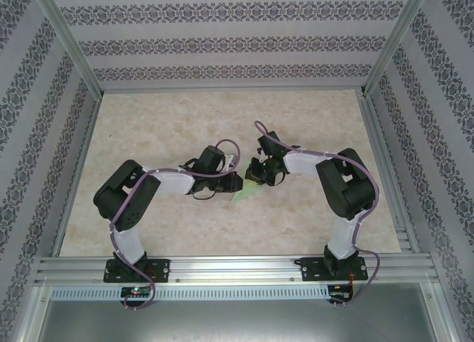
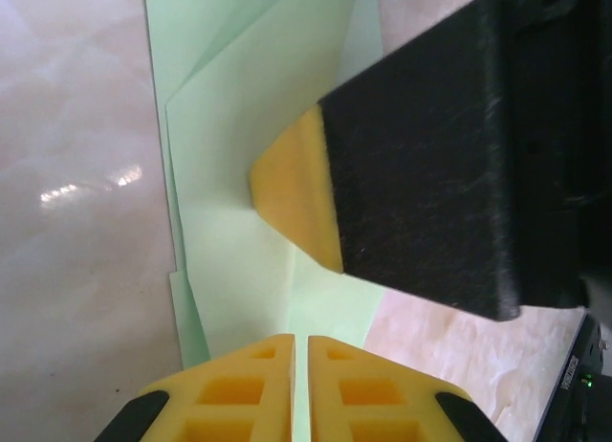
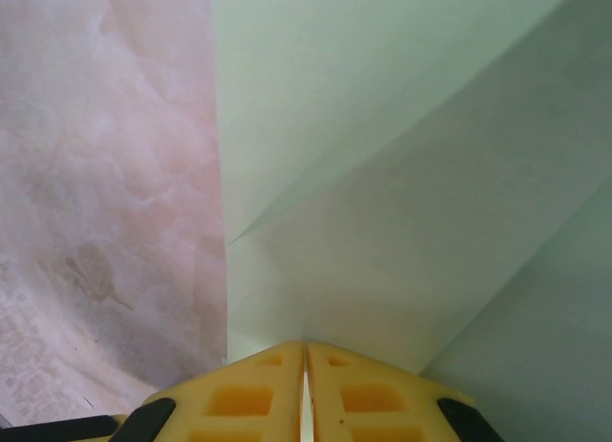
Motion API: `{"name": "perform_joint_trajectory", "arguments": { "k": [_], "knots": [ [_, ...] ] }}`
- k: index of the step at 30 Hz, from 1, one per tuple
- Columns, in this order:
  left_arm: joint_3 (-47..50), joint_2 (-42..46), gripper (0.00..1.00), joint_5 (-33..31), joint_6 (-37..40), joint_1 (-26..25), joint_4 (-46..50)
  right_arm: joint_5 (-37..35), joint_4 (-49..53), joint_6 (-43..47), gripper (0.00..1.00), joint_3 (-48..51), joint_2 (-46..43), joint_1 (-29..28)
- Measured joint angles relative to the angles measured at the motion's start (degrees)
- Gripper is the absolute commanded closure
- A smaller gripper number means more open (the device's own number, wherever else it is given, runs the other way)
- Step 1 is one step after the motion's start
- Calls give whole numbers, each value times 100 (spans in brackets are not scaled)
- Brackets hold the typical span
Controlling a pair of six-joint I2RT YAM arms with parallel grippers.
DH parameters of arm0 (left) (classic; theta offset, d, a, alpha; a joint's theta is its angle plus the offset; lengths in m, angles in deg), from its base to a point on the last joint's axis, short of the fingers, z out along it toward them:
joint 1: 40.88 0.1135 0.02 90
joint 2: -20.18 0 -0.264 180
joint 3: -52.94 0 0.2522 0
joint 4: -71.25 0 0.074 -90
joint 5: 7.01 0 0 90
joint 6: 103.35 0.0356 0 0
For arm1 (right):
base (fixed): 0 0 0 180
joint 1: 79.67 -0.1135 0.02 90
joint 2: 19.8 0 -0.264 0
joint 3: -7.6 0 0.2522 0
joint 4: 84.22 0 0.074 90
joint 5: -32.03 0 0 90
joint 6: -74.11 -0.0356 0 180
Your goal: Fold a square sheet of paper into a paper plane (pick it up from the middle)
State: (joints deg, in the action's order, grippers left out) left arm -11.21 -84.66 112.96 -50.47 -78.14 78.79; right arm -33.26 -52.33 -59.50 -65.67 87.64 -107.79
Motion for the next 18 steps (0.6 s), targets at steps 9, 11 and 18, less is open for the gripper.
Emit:
{"name": "perform_joint_trajectory", "arguments": {
  "k": [9, 11, 18],
  "knots": [
    [-76, -166, 88, 37, 20, -4, 177, 0, 0, 0, 89, 2, 0, 0],
    [-118, -184, 89, -2, 46, -11, 282, -2, -2, 0, 89, 7, -2, 0],
    [-297, -256, 93, -179, 201, -70, 656, -20, -160, 48, 90, 127, -52, 7]
  ]
}}
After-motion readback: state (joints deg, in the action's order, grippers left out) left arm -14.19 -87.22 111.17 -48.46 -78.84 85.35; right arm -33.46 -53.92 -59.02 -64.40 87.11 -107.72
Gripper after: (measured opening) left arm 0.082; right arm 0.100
